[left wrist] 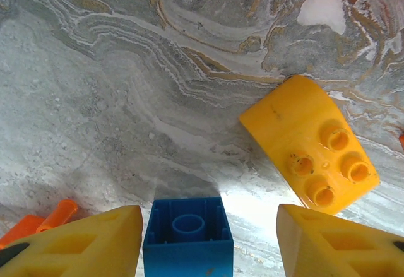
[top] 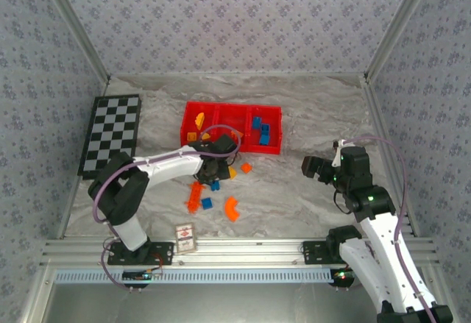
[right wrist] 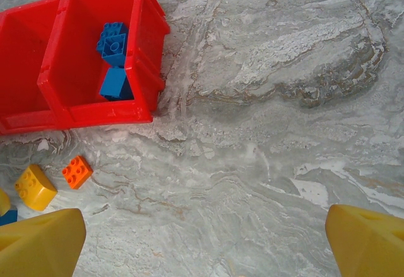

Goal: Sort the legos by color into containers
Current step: Pick up the lego from the center of the table, then place the lego in the container.

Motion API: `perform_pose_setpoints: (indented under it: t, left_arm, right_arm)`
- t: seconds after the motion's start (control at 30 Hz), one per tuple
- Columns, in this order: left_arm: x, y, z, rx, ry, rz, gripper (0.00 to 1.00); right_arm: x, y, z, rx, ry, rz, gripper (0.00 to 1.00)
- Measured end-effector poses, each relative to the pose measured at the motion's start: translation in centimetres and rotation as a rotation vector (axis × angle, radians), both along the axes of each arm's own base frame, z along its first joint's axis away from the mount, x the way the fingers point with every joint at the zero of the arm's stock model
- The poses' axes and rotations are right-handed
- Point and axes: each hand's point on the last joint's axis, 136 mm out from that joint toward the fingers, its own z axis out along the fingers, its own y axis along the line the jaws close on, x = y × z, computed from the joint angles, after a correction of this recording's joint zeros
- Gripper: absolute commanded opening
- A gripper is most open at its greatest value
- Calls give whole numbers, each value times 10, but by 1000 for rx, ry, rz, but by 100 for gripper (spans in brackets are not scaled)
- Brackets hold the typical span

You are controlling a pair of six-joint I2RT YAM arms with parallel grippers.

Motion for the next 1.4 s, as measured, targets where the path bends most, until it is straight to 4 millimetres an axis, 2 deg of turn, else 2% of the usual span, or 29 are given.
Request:
perform_pose_setpoints:
  t: [0.13, 0.4, 0.57, 0.73, 0.87, 1.03, 1.27, 1.4]
  left_arm:
    - [-1, 1, -4, 13, 11, -4, 58]
    - [-4, 0, -12, 23, 37, -26, 48]
    - [-2, -4, -14, 26, 43, -38, 35]
    - [1, -7, -11, 20, 34, -50, 27]
    - [7, -11, -3, 20, 13, -69, 24]
    - [27, -21, 24, 26, -60, -103, 24]
    - [82, -64, 105, -38, -252, -182, 25]
    - [115, -85, 129, -53, -326, -221, 25]
  right_arm:
    - [0, 0, 0, 0, 0, 0, 100]
    - [0, 0, 0, 0, 0, 0, 100]
    - [0, -1, 0, 0, 0, -2, 100]
    - [0, -1, 0, 0, 0, -3, 100]
    - [0, -1, 0, 0, 0, -3, 100]
    - [0, -1, 0, 0, 0, -4, 100]
    - [0, -1, 0, -1, -2, -6, 100]
    - [-1, -2, 2, 0, -12, -8, 100]
